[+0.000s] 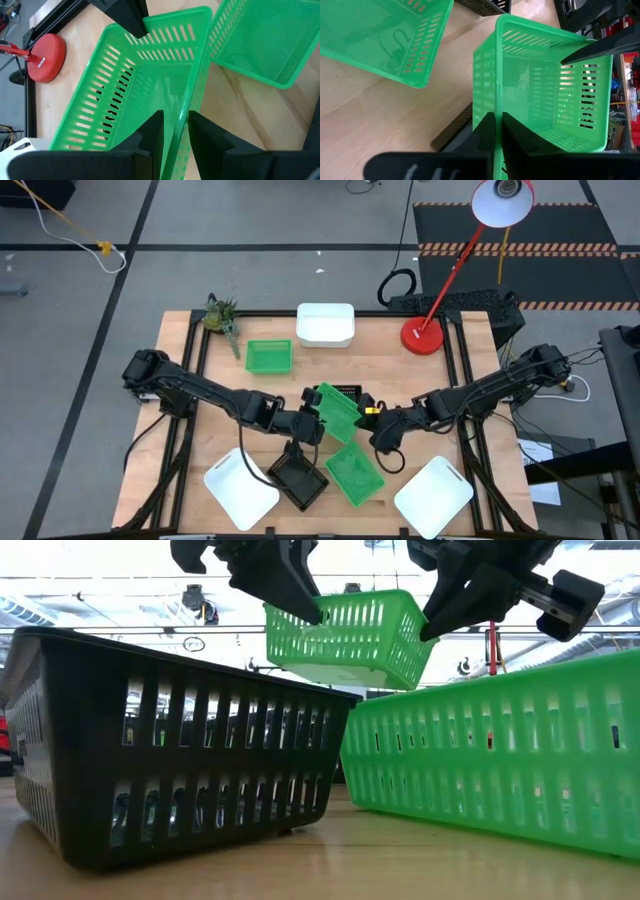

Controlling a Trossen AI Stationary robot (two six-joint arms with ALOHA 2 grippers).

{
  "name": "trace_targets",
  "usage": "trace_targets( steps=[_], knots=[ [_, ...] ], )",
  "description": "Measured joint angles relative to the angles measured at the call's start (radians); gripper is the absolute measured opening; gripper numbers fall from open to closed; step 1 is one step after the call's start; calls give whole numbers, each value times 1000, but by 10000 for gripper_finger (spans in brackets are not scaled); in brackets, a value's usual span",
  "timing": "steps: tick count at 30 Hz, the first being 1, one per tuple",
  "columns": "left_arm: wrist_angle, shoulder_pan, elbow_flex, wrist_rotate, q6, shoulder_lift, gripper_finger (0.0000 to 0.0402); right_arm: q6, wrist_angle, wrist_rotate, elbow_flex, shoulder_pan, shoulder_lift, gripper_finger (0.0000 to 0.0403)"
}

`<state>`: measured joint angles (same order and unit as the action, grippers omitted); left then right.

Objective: Stack baskets by color
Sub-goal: Stack the top right green bin on the top left green bin

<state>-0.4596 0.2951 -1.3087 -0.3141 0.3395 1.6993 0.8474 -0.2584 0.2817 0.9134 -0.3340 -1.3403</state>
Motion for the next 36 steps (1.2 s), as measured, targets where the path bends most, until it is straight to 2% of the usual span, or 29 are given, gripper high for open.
trace_targets(
  steps=[2, 5, 7, 16, 27, 33, 36],
  knots=[
    [-6, 0, 0, 4, 10, 0, 70, 1, 0, 1, 0, 0, 0, 11],
    [-22, 0, 0, 13, 33, 0, 23, 3, 0, 6, 0, 1, 0, 15],
    [-25, 0, 0, 16, 34, 0, 11, 3, 5, 8, 0, 1, 0, 17],
    [-82, -12, 0, 13, 29, 0, 9, -145, 106, 8, -2, 1, 0, 47],
    [-123, -36, 0, -46, -28, -7, 10, -367, 248, -3, -2, -1, 44, 150],
    [-264, -53, 2, -83, -133, -58, 9, -428, 211, 7, -1, -9, 133, 183],
    [-338, -52, 0, -100, -196, -104, 6, -470, 159, 73, 0, -29, 194, 186]
  ],
)
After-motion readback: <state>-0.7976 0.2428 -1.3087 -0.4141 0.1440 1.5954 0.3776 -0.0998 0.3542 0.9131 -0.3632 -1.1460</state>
